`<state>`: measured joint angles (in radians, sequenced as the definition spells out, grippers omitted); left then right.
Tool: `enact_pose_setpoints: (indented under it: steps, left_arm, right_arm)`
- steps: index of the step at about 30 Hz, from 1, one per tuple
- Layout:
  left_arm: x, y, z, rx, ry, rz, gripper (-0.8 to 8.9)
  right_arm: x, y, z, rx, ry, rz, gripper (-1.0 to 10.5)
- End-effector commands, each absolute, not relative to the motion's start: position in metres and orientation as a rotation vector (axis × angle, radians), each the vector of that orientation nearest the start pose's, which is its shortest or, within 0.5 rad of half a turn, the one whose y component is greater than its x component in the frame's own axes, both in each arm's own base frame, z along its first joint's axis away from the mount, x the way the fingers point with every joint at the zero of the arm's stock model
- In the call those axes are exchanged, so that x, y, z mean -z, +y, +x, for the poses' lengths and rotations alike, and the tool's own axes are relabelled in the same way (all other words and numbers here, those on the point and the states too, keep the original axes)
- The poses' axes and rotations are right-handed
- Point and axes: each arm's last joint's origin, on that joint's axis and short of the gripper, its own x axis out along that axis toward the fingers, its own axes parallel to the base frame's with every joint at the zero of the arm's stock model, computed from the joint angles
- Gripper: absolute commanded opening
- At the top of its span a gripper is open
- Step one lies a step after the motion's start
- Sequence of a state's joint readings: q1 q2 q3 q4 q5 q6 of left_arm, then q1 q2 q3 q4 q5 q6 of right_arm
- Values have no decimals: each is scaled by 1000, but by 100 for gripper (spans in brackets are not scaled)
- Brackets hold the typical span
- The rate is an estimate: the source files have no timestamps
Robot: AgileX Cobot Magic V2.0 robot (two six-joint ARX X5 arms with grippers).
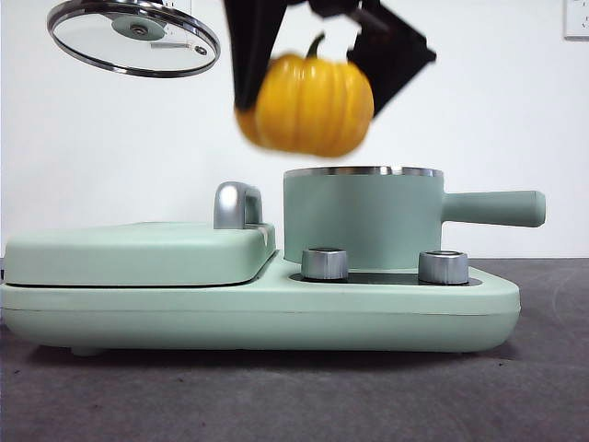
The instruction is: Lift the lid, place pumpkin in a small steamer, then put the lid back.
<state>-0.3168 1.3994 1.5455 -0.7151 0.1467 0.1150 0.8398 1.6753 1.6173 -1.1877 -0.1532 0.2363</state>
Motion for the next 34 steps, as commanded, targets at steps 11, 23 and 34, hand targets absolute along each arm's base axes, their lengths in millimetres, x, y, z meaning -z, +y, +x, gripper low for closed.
enact_pose_setpoints:
  steps: [11,23,34]
  left_arm:
    - [-420,-95,271,485,488,135,112]
    - [-420,-95,271,484,491,130,112]
    - [-420,-95,271,483,492,126,112]
  right_arm:
    - [-338,218,310,-583,1237,-178,357]
    - [-289,208,367,-498,1338,-161,357]
    - [-257,215,380,-448,1388,-209,357]
